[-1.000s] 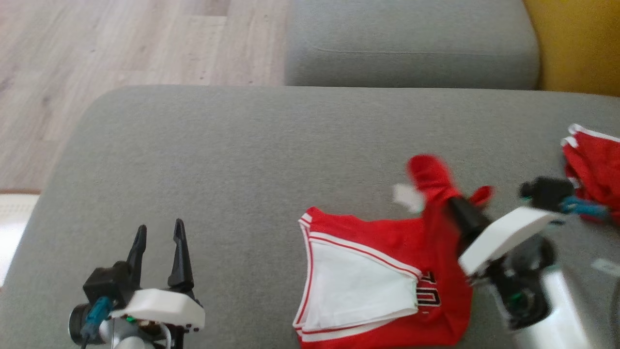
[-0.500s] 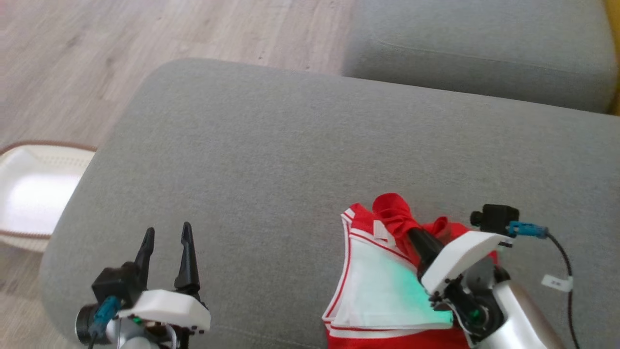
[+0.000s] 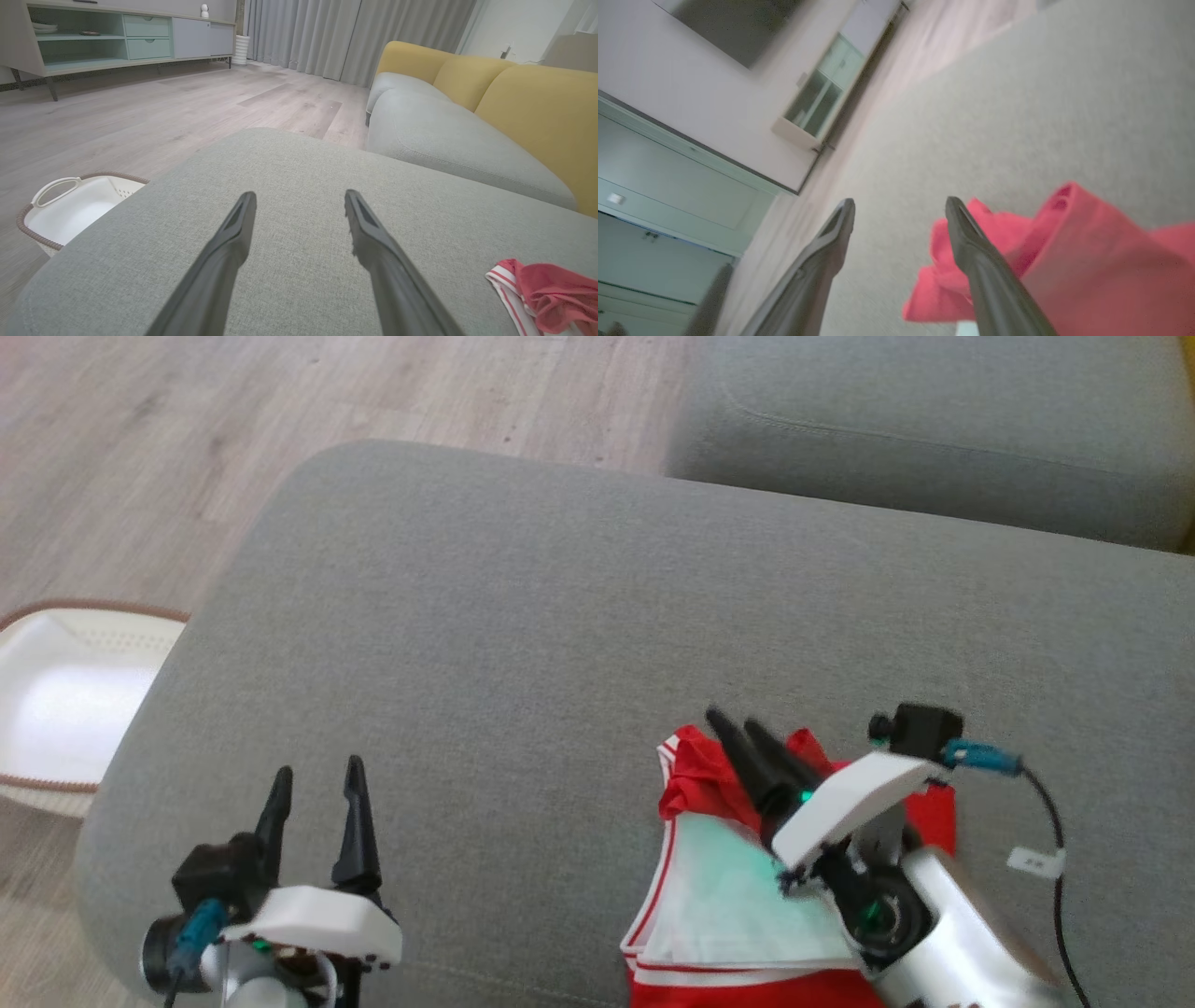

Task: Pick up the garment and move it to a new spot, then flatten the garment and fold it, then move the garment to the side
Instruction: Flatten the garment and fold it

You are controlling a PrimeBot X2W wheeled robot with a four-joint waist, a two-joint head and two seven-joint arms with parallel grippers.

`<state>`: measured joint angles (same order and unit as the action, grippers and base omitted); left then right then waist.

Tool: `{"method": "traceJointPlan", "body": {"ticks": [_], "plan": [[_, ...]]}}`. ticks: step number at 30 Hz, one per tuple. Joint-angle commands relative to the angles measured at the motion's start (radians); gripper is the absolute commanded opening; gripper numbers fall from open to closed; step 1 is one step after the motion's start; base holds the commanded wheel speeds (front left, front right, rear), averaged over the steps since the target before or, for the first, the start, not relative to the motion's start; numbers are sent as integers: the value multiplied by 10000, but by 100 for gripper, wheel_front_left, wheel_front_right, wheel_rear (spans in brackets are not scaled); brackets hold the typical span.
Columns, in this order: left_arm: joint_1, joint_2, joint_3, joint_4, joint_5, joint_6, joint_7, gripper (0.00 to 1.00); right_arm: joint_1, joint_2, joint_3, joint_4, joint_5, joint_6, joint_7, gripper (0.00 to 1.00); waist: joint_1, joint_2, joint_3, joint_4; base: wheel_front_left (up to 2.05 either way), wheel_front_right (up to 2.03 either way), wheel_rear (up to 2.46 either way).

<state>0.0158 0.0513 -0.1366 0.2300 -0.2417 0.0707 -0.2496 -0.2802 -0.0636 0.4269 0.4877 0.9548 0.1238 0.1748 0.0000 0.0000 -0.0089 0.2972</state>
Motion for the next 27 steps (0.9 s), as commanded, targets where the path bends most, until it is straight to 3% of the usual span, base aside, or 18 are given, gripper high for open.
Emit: {"method": "traceJointPlan", "body": {"ticks": [1,7,8,12,14,15,16,17,25,27], "plan": [[-441,-10,428,-316,15,20,-122,100,-518,-32,55,-756,232,69,-210,100,0,0,-67,-173,0,0,0],[-395,-10,668,-536,77,-36,-122,100,-206,-1708,-1222,-2671,513,69,-936,100,0,0,-156,-653,0,0,0],[-376,-10,693,-711,111,-41,-122,100,42,-2247,-1938,-2655,319,69,-1094,100,0,0,-173,-790,0,0,0],[-343,-10,643,-850,118,-50,-122,100,505,-2818,-2928,-2054,121,69,-730,100,0,0,-182,-987,0,0,0],[-350,-10,603,-839,120,-55,-122,100,576,-2853,-3114,-1796,147,69,-379,62,0,0,-170,-1057,0,0,0],[-358,-10,578,-838,118,-47,-122,100,574,-2811,-3177,-1696,249,69,-178,40,0,0,-162,-1079,0,0,0],[-364,-10,551,-837,115,-37,-122,100,555,-2790,-3184,-1598,306,69,45,11,0,0,-155,-1098,0,0,0],[-368,-10,530,-833,112,-27,-122,100,514,-2704,-3194,-1488,436,69,303,0,0,0,-147,-1111,0,0,0],[-490,-10,418,-702,128,-80,-122,100,-373,-1961,-3111,510,1912,69,4072,0,0,0,1,-858,0,0,0],[-522,-10,408,-692,121,-76,-122,100,-557,-1930,-3126,788,2010,69,4492,0,0,0,54,-775,0,0,0]]}}
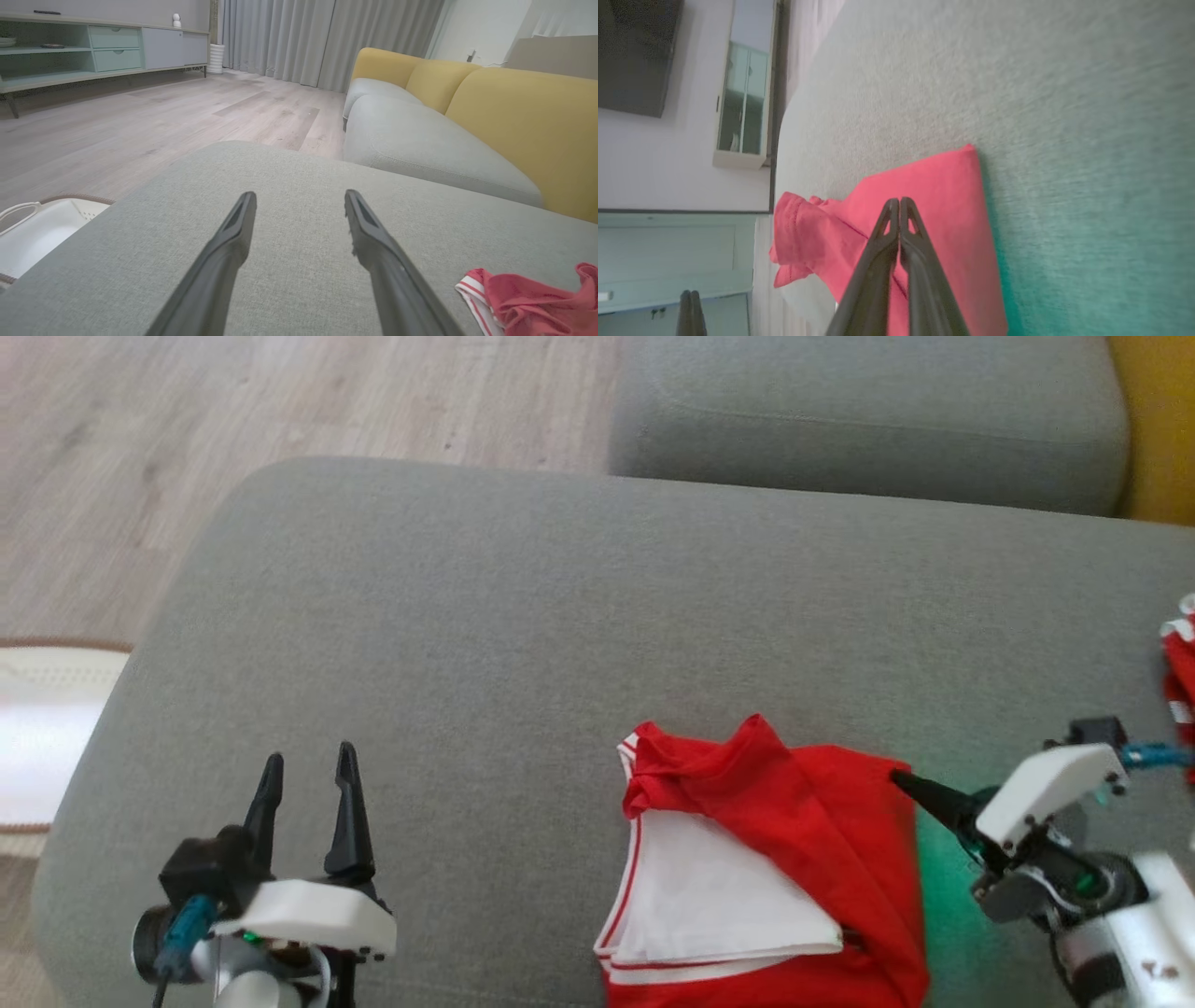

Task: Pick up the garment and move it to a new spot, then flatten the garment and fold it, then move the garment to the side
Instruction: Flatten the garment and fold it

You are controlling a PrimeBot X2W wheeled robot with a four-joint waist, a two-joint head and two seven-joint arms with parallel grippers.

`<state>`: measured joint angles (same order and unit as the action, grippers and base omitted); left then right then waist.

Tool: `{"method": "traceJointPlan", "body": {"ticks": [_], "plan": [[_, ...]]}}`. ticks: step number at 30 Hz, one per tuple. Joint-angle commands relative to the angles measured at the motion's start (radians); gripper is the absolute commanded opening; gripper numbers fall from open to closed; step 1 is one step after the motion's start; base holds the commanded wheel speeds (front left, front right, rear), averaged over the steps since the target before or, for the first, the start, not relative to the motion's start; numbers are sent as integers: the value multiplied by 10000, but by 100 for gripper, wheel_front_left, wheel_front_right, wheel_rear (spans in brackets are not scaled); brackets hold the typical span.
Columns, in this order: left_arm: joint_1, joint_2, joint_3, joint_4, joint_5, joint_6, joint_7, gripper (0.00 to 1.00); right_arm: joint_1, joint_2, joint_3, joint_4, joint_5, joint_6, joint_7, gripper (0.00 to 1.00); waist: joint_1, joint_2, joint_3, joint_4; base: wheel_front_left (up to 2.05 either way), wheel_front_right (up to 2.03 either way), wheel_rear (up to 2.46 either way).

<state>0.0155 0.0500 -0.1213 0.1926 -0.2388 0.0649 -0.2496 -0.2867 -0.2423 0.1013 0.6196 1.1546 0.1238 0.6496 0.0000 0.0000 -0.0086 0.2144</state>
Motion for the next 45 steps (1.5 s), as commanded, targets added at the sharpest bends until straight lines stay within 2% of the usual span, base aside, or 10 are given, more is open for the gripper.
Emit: {"method": "traceJointPlan", "body": {"ticks": [1,9,14,18,24,32,35,43,44,45], "plan": [[-547,3,242,-313,78,1,-122,100,-668,-113,120,-255,95,69,158,0,0,0,97,133,0,0,0],[-645,3,97,-317,-60,155,-122,100,-1631,33,-274,1525,795,69,2558,0,0,0,368,749,0,0,0],[-660,3,93,-318,-83,200,-122,100,-1788,164,-243,2114,699,69,3161,0,0,0,383,924,0,0,0],[-639,3,127,-271,-74,207,-122,100,-1594,485,-133,2010,732,69,3568,0,0,0,285,952,0,0,0],[-609,3,169,-238,-62,190,-122,100,-1129,1141,26,1112,1014,69,3871,0,0,0,174,862,0,0,0],[-574,3,270,-156,-22,141,-122,100,165,1824,1427,-696,1059,69,4431,0,0,0,-30,580,0,0,0],[-590,3,325,-155,12,99,-122,100,445,1883,1545,-1536,1310,69,4085,0,0,0,-99,439,0,0,0],[-597,3,427,-327,135,40,-122,100,540,1906,759,-3776,1794,69,2493,0,0,0,-187,-95,0,0,0],[-606,3,444,-360,153,22,-122,100,531,1852,633,-4099,1719,69,2289,24,0,0,-192,-197,0,0,0],[-613,3,452,-399,167,13,-122,100,524,1774,490,-4400,1614,69,2053,72,0,0,-202,-305,0,0,0]]}}
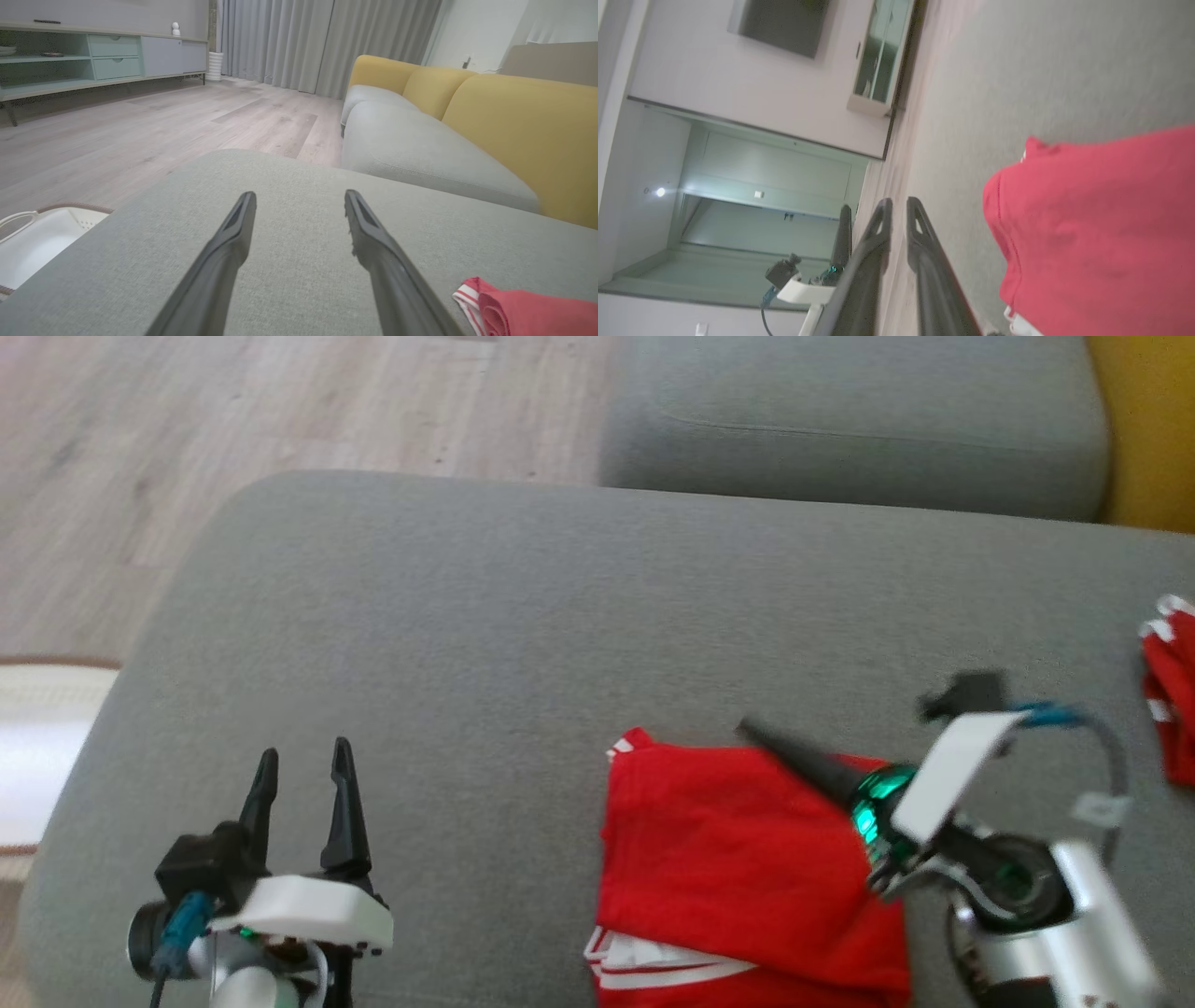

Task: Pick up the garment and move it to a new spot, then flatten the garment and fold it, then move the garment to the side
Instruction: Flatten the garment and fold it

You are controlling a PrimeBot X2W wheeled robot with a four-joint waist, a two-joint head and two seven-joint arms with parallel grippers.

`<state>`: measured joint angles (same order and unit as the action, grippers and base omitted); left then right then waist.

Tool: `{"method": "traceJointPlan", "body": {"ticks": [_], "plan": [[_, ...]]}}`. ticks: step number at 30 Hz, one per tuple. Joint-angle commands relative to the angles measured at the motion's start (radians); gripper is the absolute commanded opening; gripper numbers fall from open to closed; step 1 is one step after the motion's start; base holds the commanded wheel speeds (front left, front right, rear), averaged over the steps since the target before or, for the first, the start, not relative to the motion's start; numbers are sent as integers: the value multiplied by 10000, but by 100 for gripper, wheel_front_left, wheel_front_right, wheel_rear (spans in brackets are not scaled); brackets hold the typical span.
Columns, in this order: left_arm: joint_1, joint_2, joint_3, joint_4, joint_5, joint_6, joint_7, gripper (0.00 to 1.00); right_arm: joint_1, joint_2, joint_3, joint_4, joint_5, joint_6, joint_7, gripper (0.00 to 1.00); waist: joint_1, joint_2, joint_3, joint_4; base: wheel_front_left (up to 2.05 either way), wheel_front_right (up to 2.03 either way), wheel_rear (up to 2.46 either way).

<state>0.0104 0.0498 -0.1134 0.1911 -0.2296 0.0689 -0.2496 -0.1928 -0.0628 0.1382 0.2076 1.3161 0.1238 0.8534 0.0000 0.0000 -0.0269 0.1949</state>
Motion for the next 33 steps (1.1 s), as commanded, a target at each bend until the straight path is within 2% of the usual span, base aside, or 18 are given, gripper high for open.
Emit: {"method": "traceJointPlan", "body": {"ticks": [1,4,9,14,21,24,29,33], "plan": [[-571,5,380,-425,87,-38,-122,100,-433,-98,-23,-597,-119,69,-251,100,0,0,-25,-218,0,0,0],[-609,5,425,-540,131,-89,-122,100,-489,-364,-353,-1655,-488,69,-1083,100,0,0,-22,-559,0,0,0],[-697,5,378,-793,172,-117,-122,100,-508,-1078,-672,-3201,-1673,69,-3375,100,0,0,25,-1078,0,0,0],[-719,5,410,-1019,243,-103,-122,100,-85,-2085,-212,-3681,-3332,69,-5873,100,0,0,34,-1500,0,0,0],[-645,5,468,-1079,395,-63,-122,100,666,-2951,361,-2785,-5596,69,-9339,100,0,0,-9,-1982,0,0,0],[-595,5,519,-1059,478,-71,-122,100,966,-2998,394,-1937,-6659,69,-10351,100,0,0,-42,-2098,0,0,0],[-467,5,560,-1058,622,-66,-122,100,1337,-2613,319,-696,-7975,69,-10953,100,0,0,-74,-2196,0,0,0],[-356,5,541,-1001,769,-68,-122,100,1407,-2339,256,-3,-8472,69,-11097,100,0,0,-68,-2178,0,0,0]]}}
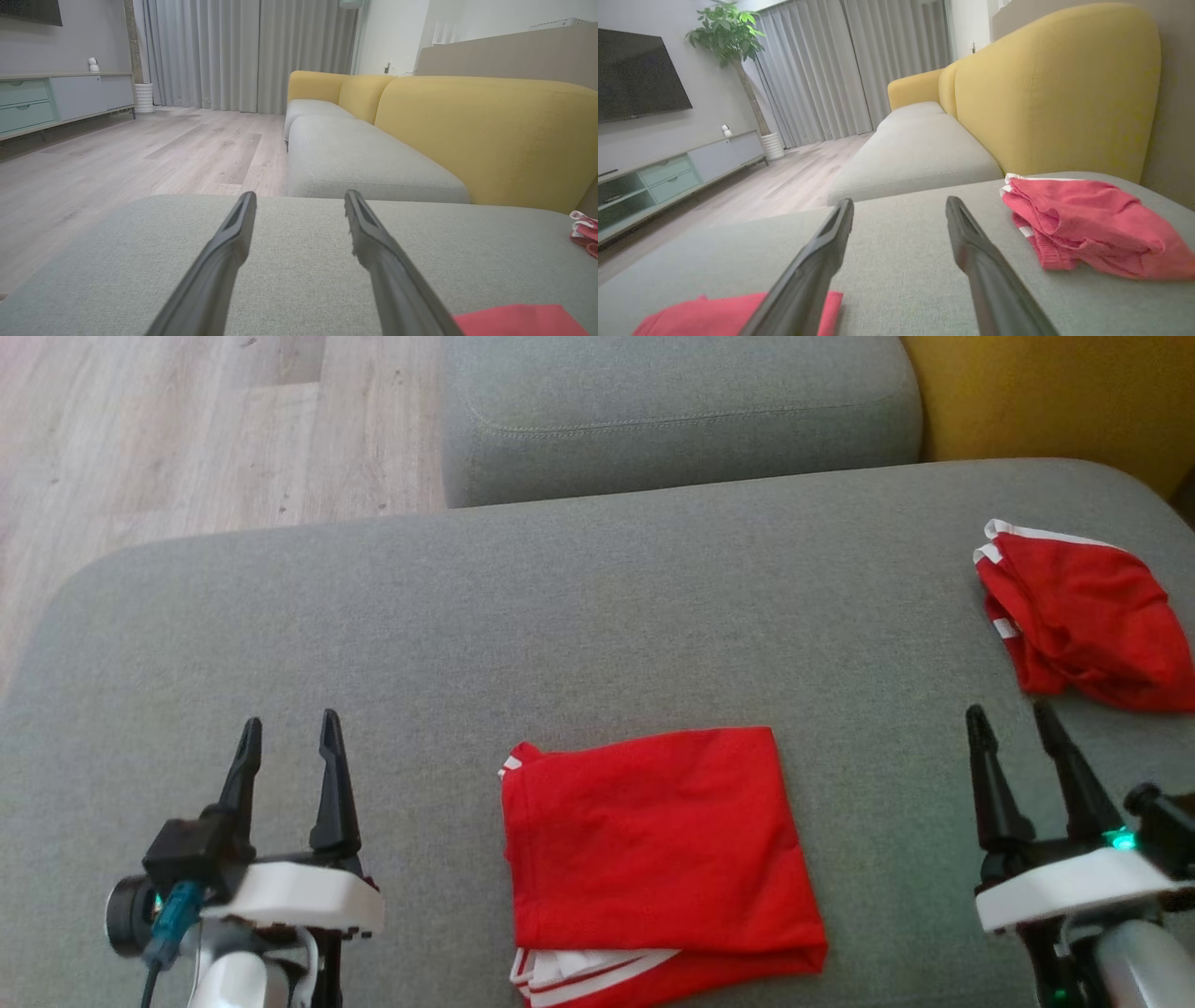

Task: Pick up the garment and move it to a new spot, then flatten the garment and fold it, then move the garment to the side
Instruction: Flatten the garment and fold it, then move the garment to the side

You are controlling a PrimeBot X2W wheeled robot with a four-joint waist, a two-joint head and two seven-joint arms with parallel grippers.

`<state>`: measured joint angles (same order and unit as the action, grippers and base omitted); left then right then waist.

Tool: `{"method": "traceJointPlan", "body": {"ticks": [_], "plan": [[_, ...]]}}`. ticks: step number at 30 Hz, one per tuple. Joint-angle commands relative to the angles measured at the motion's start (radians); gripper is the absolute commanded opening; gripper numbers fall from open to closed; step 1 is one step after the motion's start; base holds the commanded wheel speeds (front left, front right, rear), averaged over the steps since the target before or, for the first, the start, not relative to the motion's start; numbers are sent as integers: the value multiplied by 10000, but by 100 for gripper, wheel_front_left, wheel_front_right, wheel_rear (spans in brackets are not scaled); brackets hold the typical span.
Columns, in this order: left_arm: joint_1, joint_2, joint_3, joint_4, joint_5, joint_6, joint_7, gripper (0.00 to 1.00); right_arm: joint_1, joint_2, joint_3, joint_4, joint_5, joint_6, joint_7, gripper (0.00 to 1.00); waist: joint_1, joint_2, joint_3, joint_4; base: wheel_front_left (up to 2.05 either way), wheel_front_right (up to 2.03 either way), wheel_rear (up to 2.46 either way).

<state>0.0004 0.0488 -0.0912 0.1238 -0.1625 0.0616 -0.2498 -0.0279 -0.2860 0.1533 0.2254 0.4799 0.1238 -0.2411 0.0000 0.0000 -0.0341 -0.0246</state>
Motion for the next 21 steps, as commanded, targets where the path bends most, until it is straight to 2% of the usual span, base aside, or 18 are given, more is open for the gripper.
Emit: {"method": "traceJointPlan", "body": {"ticks": [1,10,13,17,21], "plan": [[-245,14,314,-314,119,-1,-120,100,-264,-78,108,-83,-183,69,-167,100,0,0,6,27,0,0,0],[-271,14,227,-196,212,-10,-120,100,-526,-67,173,235,-347,69,-202,100,0,0,-11,193,0,0,0],[-301,14,220,-168,218,-16,-120,100,-691,-104,605,449,-111,69,-108,100,0,0,-8,290,0,0,0],[-349,14,172,-106,227,-48,-120,100,-1509,-153,1597,1209,690,69,1336,100,0,0,46,554,0,0,0],[-414,14,67,-86,202,-29,-120,100,-2339,22,2035,2374,1323,69,3094,100,0,0,90,869,0,0,0]]}}
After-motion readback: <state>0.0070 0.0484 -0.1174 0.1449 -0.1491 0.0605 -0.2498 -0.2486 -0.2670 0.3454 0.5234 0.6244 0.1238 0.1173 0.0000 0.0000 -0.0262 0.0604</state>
